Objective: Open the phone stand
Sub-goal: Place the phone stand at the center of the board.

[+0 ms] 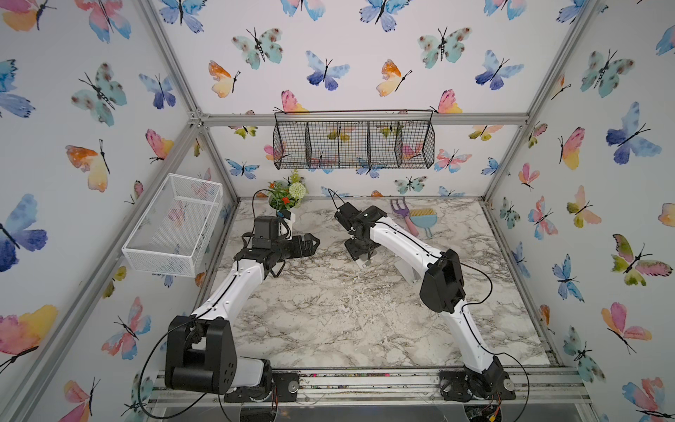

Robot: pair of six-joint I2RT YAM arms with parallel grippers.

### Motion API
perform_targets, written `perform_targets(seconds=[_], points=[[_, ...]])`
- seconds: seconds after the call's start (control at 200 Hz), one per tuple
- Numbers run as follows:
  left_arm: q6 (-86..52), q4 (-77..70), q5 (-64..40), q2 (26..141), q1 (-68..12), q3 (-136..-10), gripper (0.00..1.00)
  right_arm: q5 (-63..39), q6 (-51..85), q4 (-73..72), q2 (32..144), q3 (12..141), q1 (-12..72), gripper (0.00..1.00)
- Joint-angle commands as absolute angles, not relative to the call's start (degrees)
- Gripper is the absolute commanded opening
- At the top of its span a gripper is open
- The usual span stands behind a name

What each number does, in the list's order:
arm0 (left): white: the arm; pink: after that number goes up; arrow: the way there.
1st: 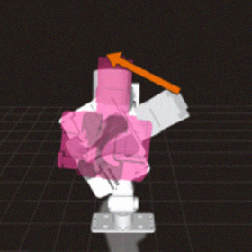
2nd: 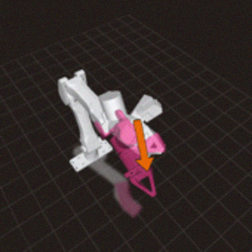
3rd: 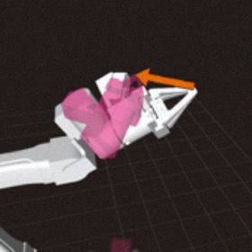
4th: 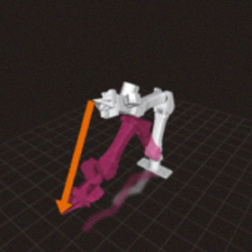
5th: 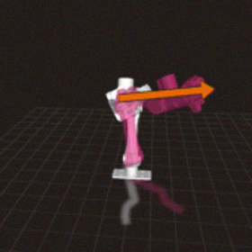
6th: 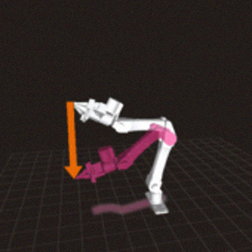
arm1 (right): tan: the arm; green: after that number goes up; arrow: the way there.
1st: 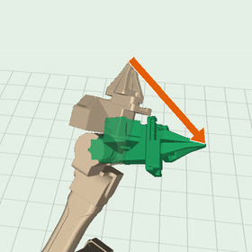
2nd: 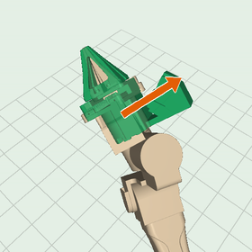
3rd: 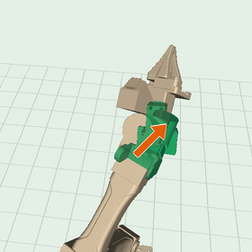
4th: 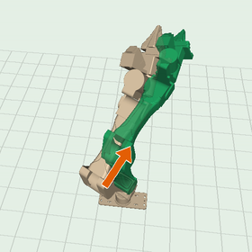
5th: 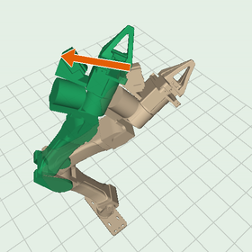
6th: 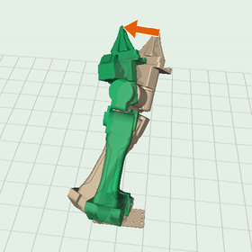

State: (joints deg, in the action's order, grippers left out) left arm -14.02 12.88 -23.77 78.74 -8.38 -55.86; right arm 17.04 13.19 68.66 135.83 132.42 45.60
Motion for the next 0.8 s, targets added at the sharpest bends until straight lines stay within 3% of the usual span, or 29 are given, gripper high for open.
perform_targets(seconds=[0.0, 0.435, 0.796], points=[[-14.2, 14.0, -23.2, 76.7, -8.8, -55.6, 0.98, 20.8, 15.9, 73.8, 137.5, 135.0, 44.1, 0.45], [-14.5, 13.9, -24.2, 77.4, -9.7, -55.5, 0.98, 20.0, 15.6, 72.6, 138.0, 139.1, 43.0, 0.98], [-14.4, 13.8, -21.7, 75.6, -9.9, -54.8, 0.98, 20.1, 16.1, 67.9, 131.9, 139.2, 42.5, 0.99]])
